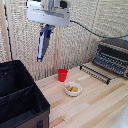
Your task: Gently maneuver your gripper in the book's direction. Confidently hold the book by angling your gripper properly. Relocate the book to the caddy. Pinpoint the back pocket of the caddy and set the book down inside it.
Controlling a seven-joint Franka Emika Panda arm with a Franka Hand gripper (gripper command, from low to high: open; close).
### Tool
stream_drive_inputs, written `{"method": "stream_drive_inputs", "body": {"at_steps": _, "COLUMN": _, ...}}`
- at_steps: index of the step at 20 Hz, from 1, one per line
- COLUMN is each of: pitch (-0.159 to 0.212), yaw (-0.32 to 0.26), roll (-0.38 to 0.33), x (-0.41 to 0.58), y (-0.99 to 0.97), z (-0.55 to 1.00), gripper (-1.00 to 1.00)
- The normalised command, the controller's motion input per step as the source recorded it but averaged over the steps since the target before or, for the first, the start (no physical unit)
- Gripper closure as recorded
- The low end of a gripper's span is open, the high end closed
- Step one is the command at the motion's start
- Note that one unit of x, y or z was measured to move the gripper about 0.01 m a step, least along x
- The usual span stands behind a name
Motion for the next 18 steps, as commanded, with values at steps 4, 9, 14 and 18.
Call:
{"method": "stream_drive_inputs", "body": {"at_steps": 4, "pitch": 0.202, "yaw": -0.007, "roll": 0.004, "x": 0.016, "y": 0.61, "z": 0.32, "gripper": 1.0}}
{"method": "stream_drive_inputs", "body": {"at_steps": 9, "pitch": 0.132, "yaw": -0.041, "roll": 0.0, "x": 0.121, "y": 0.63, "z": 0.54, "gripper": 1.0}}
{"method": "stream_drive_inputs", "body": {"at_steps": 14, "pitch": 0.014, "yaw": -0.153, "roll": 0.0, "x": 0.095, "y": 0.45, "z": 0.74, "gripper": 1.0}}
{"method": "stream_drive_inputs", "body": {"at_steps": 18, "pitch": 0.034, "yaw": -0.132, "roll": 0.0, "x": 0.085, "y": 0.48, "z": 0.68, "gripper": 1.0}}
